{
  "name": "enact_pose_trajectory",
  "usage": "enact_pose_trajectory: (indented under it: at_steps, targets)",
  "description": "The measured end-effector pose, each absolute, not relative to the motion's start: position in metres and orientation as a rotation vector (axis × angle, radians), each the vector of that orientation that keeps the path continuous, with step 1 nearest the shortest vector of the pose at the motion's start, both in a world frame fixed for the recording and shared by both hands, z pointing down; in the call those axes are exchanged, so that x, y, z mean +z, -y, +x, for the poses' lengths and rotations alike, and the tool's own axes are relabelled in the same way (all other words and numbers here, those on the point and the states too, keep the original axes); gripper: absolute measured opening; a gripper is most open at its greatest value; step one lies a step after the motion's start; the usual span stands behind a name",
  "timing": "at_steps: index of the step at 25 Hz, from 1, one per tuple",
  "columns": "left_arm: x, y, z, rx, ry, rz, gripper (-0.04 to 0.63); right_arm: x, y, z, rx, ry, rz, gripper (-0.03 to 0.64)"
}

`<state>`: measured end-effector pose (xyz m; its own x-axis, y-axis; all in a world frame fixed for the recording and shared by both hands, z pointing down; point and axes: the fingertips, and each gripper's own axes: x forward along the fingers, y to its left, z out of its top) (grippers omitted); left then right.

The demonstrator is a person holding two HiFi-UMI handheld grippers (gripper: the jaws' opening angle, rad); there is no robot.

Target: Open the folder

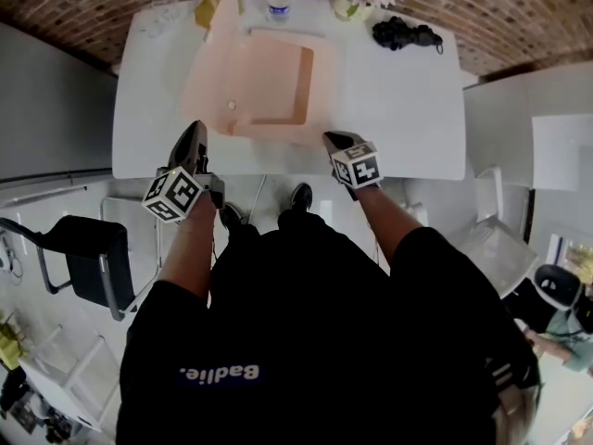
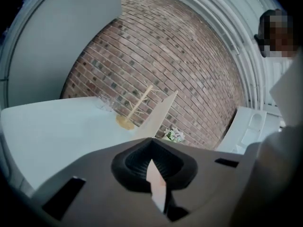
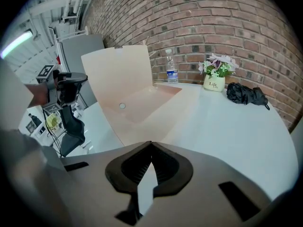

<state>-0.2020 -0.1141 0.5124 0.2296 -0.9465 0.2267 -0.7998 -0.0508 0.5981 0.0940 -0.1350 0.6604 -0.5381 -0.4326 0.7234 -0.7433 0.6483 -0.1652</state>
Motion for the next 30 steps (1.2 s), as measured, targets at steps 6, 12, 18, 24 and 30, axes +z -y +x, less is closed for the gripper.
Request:
enact_pose_trajectory:
  at_steps: [6, 12, 18, 24, 30]
  targets:
    - [0.526, 0.108, -0.22, -0.447, 1.586, 1.736, 0.0, 0.661, 0.133, 0.095, 0.614, 2.186, 0.904, 0.028]
    - [0.538, 0.103, -0.247, -0.577, 1.598, 1.564, 0.0, 0.661, 0.134, 0.094, 0.59, 2.183, 0.889, 0.028]
    - [0.561, 0.099, -0.278, -0.657, 1.62, 1.415, 0.0, 0.661, 0.134, 0.095, 0.588, 2.17, 0.891, 0.028]
    - [0.583, 0.095, -0.299, -0.688, 1.637, 1.319, 0.0, 0.662, 0.135, 0.094, 0.572, 2.165, 0.89, 0.028]
    - [0.609, 0.09, -0.316, -0.648, 1.65, 1.23, 0.0, 0.662, 0.139, 0.095, 0.555, 2.158, 0.896, 0.028]
